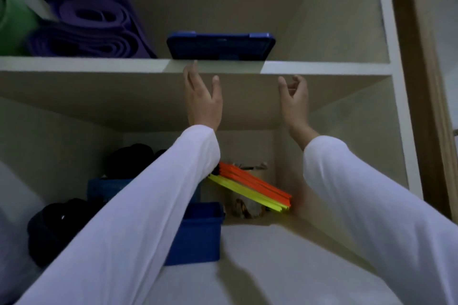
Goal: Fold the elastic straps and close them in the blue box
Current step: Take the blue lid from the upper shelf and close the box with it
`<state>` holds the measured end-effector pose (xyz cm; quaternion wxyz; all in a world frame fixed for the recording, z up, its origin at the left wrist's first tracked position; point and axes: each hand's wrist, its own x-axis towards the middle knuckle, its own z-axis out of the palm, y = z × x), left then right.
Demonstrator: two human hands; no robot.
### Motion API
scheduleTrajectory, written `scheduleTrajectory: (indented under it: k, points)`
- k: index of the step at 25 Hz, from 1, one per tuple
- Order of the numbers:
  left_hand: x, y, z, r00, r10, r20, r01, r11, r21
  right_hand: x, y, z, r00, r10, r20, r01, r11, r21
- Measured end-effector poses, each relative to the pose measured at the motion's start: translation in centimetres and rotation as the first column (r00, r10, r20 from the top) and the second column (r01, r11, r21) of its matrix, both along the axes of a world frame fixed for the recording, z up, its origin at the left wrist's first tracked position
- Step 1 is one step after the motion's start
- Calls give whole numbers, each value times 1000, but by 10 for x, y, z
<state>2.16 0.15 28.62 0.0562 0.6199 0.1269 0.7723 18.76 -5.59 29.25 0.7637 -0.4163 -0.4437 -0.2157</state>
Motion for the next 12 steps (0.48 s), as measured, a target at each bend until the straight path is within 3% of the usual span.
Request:
scheduleTrajectory:
  k: [8,12]
  points:
    - [-23,1,49,955,-168,242,202,972,-122,-15,-19,30,989,3,149,1,1000,-27]
    - [-31,8,53,925,-155,347,230,955,-187,-21,-15,36,980,64,190,-48,995,-88]
